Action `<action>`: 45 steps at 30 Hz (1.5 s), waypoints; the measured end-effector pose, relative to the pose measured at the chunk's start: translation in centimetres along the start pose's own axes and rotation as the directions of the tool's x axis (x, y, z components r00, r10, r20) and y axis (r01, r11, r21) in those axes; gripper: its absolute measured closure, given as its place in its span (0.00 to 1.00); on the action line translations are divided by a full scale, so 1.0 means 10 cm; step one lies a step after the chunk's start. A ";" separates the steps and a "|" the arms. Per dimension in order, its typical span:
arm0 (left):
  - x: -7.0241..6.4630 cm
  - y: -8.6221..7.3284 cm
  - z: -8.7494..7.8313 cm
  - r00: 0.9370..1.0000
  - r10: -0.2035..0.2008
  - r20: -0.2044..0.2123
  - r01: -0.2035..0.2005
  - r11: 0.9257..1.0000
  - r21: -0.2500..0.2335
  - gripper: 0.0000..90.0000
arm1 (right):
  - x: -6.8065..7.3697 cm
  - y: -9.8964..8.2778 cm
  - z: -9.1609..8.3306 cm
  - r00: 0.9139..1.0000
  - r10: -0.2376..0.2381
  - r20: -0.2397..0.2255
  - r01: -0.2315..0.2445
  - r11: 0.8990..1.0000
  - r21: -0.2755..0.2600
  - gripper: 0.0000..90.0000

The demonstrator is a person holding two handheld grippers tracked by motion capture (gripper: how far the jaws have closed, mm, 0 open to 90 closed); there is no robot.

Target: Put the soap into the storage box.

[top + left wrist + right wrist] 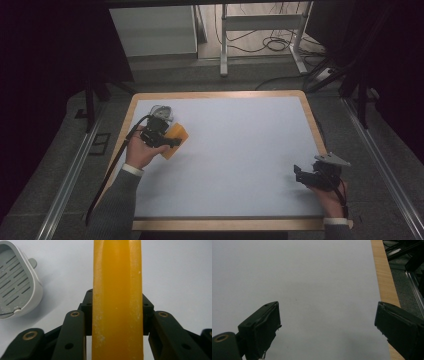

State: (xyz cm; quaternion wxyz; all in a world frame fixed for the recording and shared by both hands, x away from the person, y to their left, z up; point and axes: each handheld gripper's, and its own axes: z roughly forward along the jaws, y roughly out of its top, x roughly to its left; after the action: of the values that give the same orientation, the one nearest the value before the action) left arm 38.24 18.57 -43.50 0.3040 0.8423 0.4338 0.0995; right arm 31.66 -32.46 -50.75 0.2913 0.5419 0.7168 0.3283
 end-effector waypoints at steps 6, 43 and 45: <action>0.10 0.03 0.00 1.000 -0.016 -0.007 0.016 1.000 0.005 0.68 | 0.00 0.00 0.01 1.000 0.000 0.000 0.000 1.000 0.001 0.07; 0.57 0.31 -0.03 0.992 -0.098 -0.079 0.101 0.994 0.030 0.68 | -0.02 0.00 0.00 1.000 0.002 0.003 -0.002 1.000 0.002 0.07; 0.60 0.31 -0.03 0.991 -0.108 -0.076 0.110 0.993 0.029 0.68 | -0.02 -0.01 0.00 1.000 0.004 0.004 -0.004 1.000 0.003 0.07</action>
State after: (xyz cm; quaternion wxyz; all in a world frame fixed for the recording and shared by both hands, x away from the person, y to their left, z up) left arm 43.85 22.05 -41.97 0.2786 0.8180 0.4918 0.1068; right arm 31.66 -32.70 -50.77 0.2912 0.5446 0.7155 0.3266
